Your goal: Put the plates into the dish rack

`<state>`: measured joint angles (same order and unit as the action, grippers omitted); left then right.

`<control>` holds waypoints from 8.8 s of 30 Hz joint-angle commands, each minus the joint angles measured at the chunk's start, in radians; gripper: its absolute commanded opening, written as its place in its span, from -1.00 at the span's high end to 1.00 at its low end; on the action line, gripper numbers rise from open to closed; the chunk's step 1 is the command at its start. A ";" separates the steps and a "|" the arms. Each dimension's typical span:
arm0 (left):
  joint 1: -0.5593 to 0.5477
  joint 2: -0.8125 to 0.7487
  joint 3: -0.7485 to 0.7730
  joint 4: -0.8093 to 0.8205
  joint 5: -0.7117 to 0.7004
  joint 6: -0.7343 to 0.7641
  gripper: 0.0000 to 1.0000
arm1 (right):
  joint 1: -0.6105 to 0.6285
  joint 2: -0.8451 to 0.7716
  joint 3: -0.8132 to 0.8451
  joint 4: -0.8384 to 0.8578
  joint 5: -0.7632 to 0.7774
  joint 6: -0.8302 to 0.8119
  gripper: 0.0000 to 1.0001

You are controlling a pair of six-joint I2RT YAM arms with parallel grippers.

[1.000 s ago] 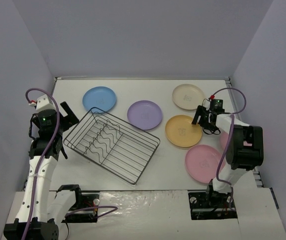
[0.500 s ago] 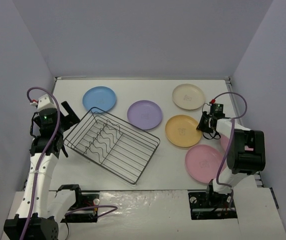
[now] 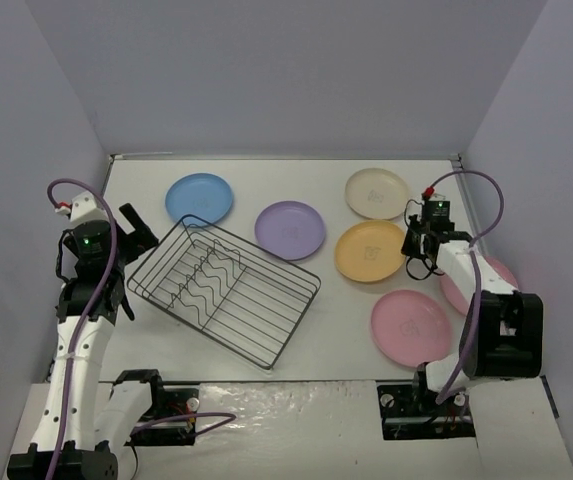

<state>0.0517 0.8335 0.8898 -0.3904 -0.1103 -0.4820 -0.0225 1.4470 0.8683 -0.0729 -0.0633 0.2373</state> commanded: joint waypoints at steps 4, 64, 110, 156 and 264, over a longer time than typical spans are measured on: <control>0.002 -0.022 0.041 0.028 -0.022 -0.010 -0.94 | 0.352 -0.271 0.280 -0.055 0.598 -0.141 1.00; 0.007 -0.062 0.037 -0.003 -0.105 -0.010 -0.94 | 1.205 0.480 0.677 0.835 0.817 -1.282 1.00; 0.007 -0.074 0.038 -0.011 -0.118 -0.007 -0.94 | 1.238 0.591 0.662 0.892 0.891 -1.359 1.00; 0.007 -0.078 0.035 -0.007 -0.115 -0.009 -0.94 | 1.169 0.477 0.674 0.582 0.760 -0.921 1.00; 0.007 -0.092 0.032 0.001 -0.089 -0.017 -0.94 | 1.150 0.406 0.546 0.371 0.497 -0.441 0.69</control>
<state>0.0536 0.7479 0.8898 -0.4304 -0.2062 -0.4873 1.1194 1.8618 1.3972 0.3045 0.5422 -0.3012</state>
